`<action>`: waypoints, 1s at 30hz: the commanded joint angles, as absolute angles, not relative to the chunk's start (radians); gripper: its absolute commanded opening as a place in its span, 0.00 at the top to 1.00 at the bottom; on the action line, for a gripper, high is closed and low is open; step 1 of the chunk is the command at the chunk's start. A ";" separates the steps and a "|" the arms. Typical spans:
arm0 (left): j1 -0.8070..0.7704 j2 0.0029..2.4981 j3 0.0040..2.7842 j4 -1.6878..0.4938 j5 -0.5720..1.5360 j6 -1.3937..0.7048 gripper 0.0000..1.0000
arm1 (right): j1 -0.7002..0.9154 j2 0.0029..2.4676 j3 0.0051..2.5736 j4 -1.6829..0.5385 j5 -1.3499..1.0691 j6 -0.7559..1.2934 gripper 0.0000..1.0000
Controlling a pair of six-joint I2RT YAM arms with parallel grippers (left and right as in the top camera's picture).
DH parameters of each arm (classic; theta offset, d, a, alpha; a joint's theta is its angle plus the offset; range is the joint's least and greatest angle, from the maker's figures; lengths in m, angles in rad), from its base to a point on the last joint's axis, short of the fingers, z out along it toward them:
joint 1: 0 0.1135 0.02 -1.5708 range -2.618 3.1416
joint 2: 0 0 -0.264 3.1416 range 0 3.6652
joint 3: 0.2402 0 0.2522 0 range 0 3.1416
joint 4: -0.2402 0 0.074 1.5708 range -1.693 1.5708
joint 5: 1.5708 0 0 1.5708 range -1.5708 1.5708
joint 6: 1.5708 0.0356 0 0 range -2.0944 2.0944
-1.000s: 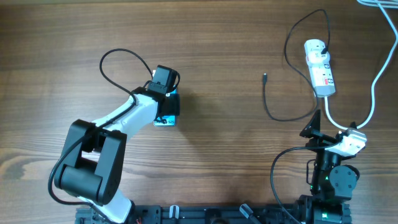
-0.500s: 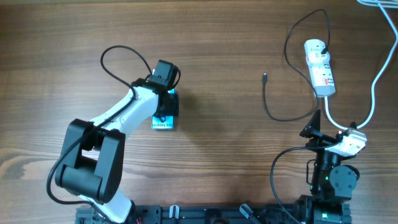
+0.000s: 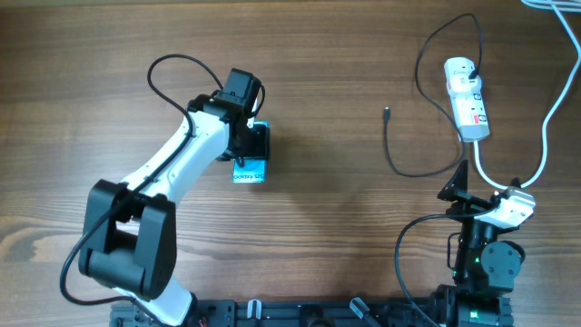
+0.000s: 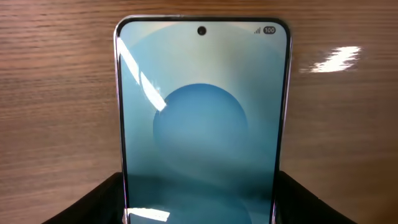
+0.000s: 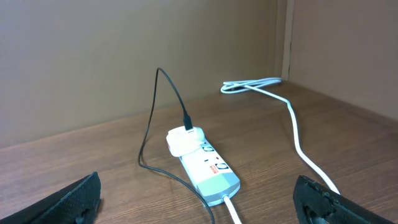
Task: Plug charger to phone and switch on socket
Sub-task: 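Lift the phone with the left gripper and tilt it upright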
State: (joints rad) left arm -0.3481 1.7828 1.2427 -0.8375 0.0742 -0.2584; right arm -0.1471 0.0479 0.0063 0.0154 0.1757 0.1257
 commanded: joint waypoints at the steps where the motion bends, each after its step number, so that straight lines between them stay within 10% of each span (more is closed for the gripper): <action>1: -0.350 1.716 1.318 -0.883 0.183 -0.303 0.58 | -0.151 0.049 0.006 0.021 0.159 0.112 0.00; 30: -0.312 1.490 1.473 -1.071 0.725 -0.639 0.65 | -0.151 0.049 0.006 0.021 0.159 0.112 0.00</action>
State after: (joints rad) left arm -0.3466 1.5124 1.4452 -1.0698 0.5209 -0.5774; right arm -0.1471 0.0479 0.0063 0.0154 0.1757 0.1257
